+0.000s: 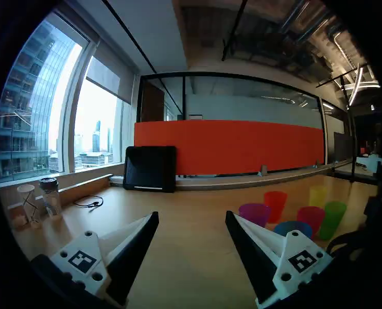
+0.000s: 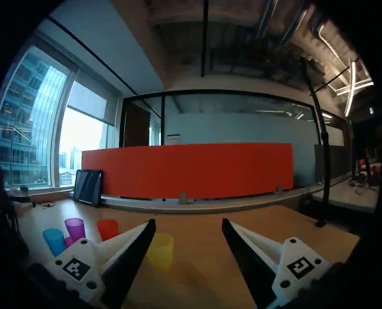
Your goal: Pour water
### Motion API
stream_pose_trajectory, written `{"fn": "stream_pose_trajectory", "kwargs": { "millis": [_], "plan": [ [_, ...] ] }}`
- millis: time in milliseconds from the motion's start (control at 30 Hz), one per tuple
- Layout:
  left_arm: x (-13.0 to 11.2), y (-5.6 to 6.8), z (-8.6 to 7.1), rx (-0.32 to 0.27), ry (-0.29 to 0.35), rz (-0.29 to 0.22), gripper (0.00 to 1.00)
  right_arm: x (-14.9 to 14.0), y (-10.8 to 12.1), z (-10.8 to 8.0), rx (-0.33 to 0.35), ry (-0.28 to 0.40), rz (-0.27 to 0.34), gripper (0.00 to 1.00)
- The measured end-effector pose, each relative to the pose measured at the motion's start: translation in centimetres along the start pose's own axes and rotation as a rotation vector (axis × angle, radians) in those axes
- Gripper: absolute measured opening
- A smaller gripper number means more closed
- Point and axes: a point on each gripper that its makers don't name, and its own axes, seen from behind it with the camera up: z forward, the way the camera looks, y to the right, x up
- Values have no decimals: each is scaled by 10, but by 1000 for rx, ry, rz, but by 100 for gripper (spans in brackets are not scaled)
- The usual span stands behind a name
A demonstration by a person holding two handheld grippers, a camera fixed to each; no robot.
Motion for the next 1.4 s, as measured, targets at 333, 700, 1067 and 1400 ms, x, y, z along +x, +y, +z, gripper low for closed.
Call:
{"fn": "stream_pose_trajectory", "kwargs": {
  "millis": [333,700,1067,1400],
  "plan": [
    [0,-1,0,0,0,0,96,-10,2,2,-5,4,-7,99],
    [0,-1,0,0,0,0,96,-19,20,0,-35,-7,-5,99],
    [0,0,0,0,0,1,96,-36,26,-5,-56,-44,3,99],
    [0,0,0,0,0,0,96,-41,28,-5,-69,-67,-18,99]
  ]
}}
